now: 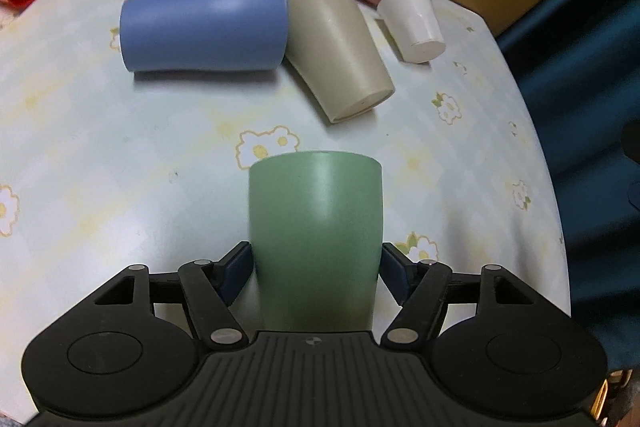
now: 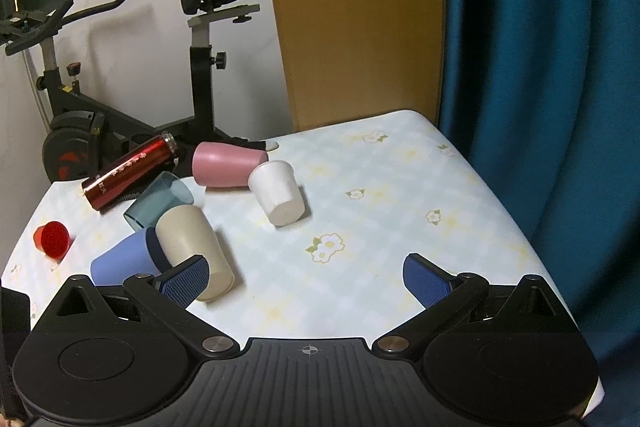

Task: Flip cup upright
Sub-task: 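Lift the green cup with the left tool toward the right tool, then grasp the green cup with the right tool while the left tool opens and releases it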

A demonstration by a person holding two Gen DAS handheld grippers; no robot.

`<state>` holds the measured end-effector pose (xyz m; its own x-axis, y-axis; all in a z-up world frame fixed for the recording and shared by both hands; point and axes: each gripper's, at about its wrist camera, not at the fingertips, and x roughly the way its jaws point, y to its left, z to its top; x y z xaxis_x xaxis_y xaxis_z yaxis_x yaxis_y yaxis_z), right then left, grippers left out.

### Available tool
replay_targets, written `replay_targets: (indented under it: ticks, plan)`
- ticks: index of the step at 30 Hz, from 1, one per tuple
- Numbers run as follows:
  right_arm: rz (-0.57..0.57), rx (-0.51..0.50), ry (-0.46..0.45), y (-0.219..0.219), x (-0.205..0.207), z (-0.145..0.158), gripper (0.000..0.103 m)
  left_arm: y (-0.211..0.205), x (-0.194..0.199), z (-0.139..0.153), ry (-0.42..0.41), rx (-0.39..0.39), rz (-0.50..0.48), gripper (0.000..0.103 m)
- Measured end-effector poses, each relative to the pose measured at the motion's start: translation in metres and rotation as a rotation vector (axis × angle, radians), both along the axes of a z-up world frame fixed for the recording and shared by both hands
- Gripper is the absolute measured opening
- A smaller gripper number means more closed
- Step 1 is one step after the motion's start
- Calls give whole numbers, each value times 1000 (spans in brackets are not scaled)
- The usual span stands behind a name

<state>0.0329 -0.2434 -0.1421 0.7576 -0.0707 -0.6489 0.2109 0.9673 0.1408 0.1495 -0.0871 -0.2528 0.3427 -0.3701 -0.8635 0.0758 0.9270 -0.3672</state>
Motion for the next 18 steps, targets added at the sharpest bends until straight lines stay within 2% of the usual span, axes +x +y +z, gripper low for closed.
replay_targets:
  ticks: [8, 12, 18]
  plan:
    - [7, 16, -19, 5, -6, 7, 102, 17, -14, 32, -86, 9, -27, 73]
    - [23, 31, -20, 10, -7, 10, 102, 33, -21, 49, -144, 9, -8, 73]
    - [59, 41, -28, 21, -8, 12, 102, 68, -29, 72, -247, 62, 51, 74]
